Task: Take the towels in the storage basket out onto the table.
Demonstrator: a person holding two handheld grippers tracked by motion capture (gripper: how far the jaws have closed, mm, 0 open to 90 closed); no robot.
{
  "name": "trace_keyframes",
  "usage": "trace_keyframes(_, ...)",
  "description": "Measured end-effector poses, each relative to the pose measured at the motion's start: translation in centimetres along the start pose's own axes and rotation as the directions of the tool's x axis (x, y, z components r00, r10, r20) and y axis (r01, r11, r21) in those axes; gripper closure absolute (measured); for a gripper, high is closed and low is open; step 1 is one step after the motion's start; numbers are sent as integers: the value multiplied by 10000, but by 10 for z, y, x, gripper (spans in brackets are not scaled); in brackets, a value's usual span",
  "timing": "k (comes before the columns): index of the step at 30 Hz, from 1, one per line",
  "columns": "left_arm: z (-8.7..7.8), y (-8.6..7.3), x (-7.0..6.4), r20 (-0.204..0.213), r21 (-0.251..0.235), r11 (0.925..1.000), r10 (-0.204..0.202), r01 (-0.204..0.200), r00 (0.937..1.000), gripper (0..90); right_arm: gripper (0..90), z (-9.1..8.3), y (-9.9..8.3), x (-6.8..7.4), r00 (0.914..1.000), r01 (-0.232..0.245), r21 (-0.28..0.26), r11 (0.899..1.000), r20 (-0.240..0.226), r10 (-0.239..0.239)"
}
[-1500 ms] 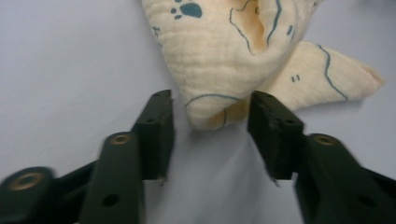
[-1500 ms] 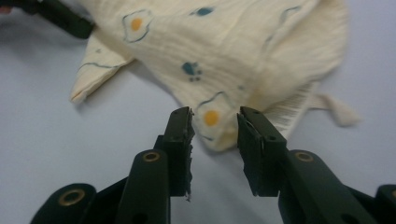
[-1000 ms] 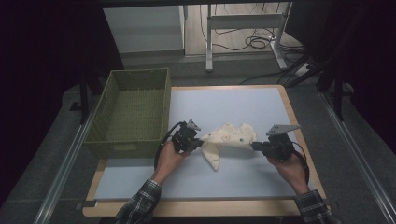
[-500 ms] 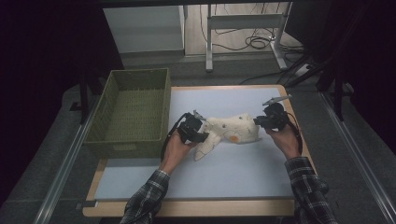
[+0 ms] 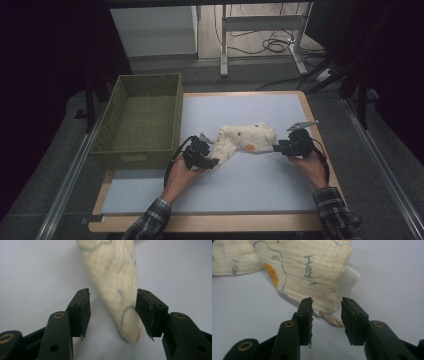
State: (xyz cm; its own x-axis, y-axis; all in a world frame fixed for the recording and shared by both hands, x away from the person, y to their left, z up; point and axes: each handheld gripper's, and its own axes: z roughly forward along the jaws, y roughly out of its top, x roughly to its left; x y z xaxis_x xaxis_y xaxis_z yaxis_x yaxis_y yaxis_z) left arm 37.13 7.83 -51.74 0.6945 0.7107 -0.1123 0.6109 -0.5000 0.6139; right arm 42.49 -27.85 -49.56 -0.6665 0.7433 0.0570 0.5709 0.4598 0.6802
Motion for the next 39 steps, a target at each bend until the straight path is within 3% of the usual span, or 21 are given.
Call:
trace_keyframes(2,2,-6,-2,60,60,10000,22,-22,10000,444,609,7,-2,1,10000,33,35,10000,-78,-33)
trace_keyframes(4,3,-11,-5,-131,-33,9998,182,-182,9997,460,714,13,-2,4,9999,118,129,9998,-6,-118)
trace_keyframes(6,2,-13,-6,-420,-76,9992,383,-387,9984,586,826,16,-2,7,9997,253,192,9995,65,-255)
trace_keyframes(7,1,-14,-6,-311,-66,9990,445,-447,9985,656,851,16,-1,8,9996,274,171,9995,36,-274)
trace_keyframes(10,-1,-15,-8,-148,-25,9976,697,-697,9975,826,863,8,-1,13,9991,432,79,9990,23,-433)
trace_keyframes(12,-5,-16,-8,-131,-97,9974,715,-716,9974,845,864,-2,-3,16,9988,489,-35,9988,13,-489)
trace_keyframes(16,-18,-19,-7,66,-414,9971,635,-632,9980,849,864,-28,-12,19,9987,502,-297,9983,-24,-502)
trace_keyframes(22,-36,-32,-16,728,-605,9968,574,-530,9957,853,864,-68,-36,30,9980,612,-496,9969,-117,-619)
trace_keyframes(30,-44,-57,-42,1717,-512,9959,820,-742,9817,846,863,-94,-87,51,9971,488,-137,9987,-573,-495)
trace_keyframes(32,-42,-62,-49,1958,-403,9957,896,-832,9765,796,862,-96,-102,57,9971,380,84,9992,-665,-374)
trace_keyframes(36,-44,-64,-49,1537,-476,9952,919,-855,9838,587,781,-97,-124,61,9975,113,437,9990,-699,-82)
trace_keyframes(39,-47,-58,-38,1386,-600,9964,669,-590,9881,554,751,-102,-125,54,9979,-142,153,9998,-628,151)
